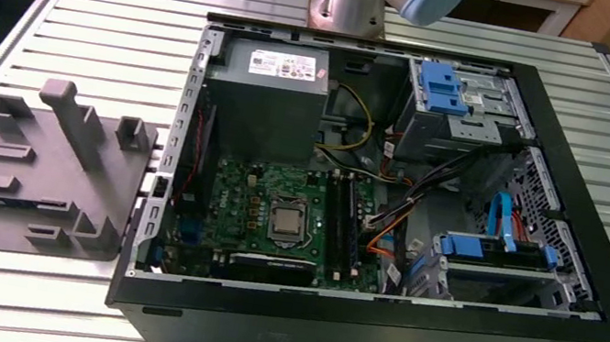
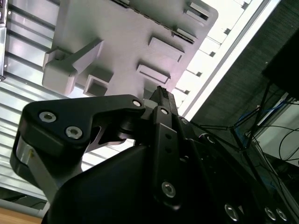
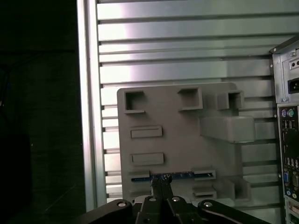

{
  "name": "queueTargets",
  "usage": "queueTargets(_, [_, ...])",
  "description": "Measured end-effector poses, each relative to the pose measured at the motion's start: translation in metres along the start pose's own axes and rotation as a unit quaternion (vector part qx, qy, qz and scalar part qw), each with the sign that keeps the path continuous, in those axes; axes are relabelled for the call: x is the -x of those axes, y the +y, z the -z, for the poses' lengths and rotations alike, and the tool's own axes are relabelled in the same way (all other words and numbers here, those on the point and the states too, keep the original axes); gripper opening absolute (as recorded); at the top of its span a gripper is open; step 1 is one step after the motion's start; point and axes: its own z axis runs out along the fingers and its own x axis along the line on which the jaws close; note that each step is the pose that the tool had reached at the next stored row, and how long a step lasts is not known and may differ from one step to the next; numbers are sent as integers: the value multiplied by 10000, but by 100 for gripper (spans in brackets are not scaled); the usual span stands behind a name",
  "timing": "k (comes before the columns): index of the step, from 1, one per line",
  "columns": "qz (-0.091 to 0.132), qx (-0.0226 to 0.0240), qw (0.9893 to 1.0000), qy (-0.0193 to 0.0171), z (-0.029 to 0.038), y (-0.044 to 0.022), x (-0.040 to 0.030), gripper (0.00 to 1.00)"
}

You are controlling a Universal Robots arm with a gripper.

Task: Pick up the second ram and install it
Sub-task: 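Reach for the second ram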

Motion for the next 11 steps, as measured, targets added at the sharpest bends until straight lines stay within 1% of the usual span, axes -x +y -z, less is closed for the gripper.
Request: queueTargets(11, [0,-1,10000,1,-32,-21,-17,11])
